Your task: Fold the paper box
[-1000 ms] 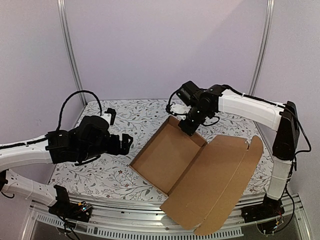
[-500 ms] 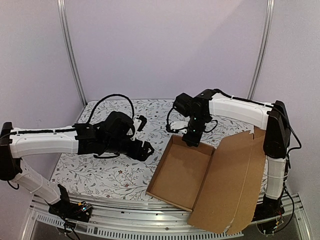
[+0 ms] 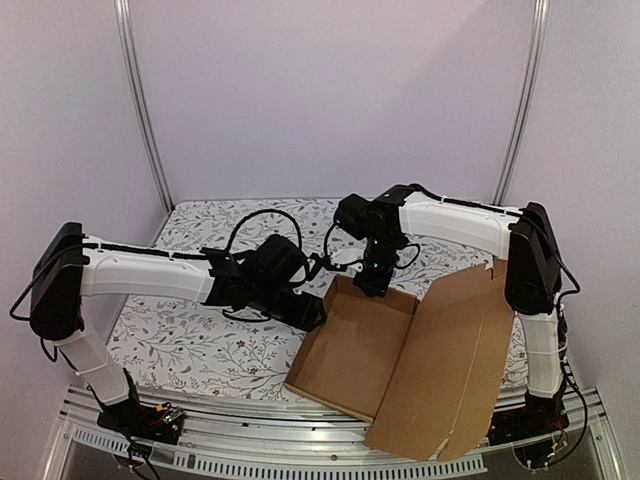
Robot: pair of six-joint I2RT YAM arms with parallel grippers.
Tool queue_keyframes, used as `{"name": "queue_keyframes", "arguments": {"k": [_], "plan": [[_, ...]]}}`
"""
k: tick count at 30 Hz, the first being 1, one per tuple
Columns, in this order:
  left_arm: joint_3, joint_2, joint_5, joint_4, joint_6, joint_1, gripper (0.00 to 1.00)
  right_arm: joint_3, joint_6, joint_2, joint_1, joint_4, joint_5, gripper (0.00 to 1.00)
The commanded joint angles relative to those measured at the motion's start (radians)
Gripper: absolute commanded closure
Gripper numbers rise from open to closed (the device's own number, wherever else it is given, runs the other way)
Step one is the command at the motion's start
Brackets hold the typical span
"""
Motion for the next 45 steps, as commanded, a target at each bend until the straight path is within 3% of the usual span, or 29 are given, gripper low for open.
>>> {"name": "queue_keyframes", "arguments": {"k": [1,12,23,30,45], "plan": [[0.039,0.048,-0.008,-0.027,-0.007,0.009,0.44,0.032,-0.003,0.032,0.005,-0.038,-0.013,1.00],[0.075,0.125,-0.059,-0.052,-0.012,0.009,0.72,0.080,0.006,0.069,0.005,-0.022,-0.016,0.95],[0.080,0.150,-0.110,-0.077,-0.028,0.009,0.94,0.107,0.007,0.058,0.002,-0.003,0.013,0.77],[0.082,0.176,-0.128,-0.081,-0.037,0.009,1.00,0.109,0.048,-0.017,-0.013,0.045,0.035,0.62],[0.030,0.169,-0.160,-0.079,-0.109,0.039,1.00,-0.023,0.244,-0.363,-0.044,0.224,0.220,0.48]]}}
